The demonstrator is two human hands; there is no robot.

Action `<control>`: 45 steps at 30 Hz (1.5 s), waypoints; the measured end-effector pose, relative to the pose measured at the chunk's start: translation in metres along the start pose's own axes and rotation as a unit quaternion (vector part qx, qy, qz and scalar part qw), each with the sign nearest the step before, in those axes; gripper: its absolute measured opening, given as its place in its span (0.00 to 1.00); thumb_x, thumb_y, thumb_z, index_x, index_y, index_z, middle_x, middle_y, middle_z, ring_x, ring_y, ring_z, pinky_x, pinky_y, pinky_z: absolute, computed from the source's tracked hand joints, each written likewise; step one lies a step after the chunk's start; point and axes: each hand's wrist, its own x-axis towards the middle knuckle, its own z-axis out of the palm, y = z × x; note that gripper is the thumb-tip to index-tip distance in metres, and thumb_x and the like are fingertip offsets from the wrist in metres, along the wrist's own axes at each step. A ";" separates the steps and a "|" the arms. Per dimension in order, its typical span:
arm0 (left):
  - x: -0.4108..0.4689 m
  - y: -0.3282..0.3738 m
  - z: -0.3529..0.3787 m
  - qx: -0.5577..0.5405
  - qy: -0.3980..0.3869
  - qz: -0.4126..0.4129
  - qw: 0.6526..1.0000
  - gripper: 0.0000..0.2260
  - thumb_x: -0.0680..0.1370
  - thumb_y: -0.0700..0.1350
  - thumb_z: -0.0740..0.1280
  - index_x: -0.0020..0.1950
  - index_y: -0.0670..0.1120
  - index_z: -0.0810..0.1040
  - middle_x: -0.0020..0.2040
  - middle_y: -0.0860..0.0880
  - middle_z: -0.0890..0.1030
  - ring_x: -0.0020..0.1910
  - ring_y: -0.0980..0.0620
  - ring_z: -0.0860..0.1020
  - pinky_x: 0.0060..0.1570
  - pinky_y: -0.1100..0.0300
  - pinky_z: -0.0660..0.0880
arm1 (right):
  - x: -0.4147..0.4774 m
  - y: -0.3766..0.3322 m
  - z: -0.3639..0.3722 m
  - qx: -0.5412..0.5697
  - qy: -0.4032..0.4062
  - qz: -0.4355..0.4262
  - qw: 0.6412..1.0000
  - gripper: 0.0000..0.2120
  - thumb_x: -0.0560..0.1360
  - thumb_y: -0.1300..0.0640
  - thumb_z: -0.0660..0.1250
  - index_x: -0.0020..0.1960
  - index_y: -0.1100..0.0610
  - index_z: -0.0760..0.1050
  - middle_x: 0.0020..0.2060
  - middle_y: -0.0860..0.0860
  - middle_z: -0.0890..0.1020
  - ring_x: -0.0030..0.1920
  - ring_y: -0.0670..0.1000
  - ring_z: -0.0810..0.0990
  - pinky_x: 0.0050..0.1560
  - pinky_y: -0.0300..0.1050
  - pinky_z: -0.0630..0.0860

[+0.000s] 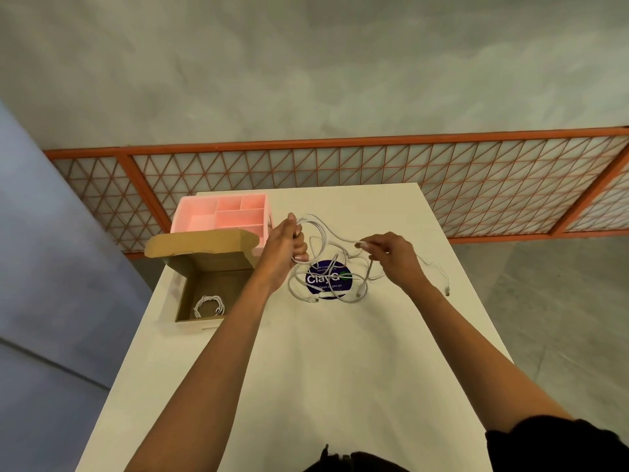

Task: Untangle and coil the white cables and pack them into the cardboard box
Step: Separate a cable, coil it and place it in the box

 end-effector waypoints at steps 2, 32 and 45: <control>-0.003 -0.004 0.001 0.034 -0.030 -0.016 0.999 0.17 0.83 0.52 0.52 0.37 0.48 0.61 0.27 0.55 0.58 0.26 0.56 0.56 0.25 0.66 0.59 | 0.004 -0.001 -0.002 0.100 0.028 0.043 0.994 0.09 0.77 0.59 0.66 0.52 0.61 0.82 0.43 0.51 0.83 0.42 0.53 0.80 0.49 0.40 0.79; -0.023 -0.017 0.021 0.218 -0.059 0.068 0.972 0.14 0.83 0.51 0.53 0.40 0.49 0.65 0.31 0.53 0.61 0.29 0.57 0.62 0.29 0.68 0.67 | -0.007 -0.059 0.004 0.289 -0.202 0.257 0.900 0.10 0.80 0.59 0.60 0.55 0.60 0.78 0.34 0.49 0.83 0.37 0.46 0.81 0.37 0.35 0.74; -0.022 -0.022 0.014 0.252 0.025 0.079 0.964 0.15 0.84 0.51 0.52 0.40 0.48 0.66 0.30 0.53 0.64 0.30 0.56 0.65 0.36 0.60 0.69 | -0.009 -0.061 0.009 0.141 -0.185 0.206 0.951 0.06 0.73 0.61 0.72 0.39 0.63 0.79 0.34 0.57 0.80 0.34 0.50 0.77 0.42 0.40 0.75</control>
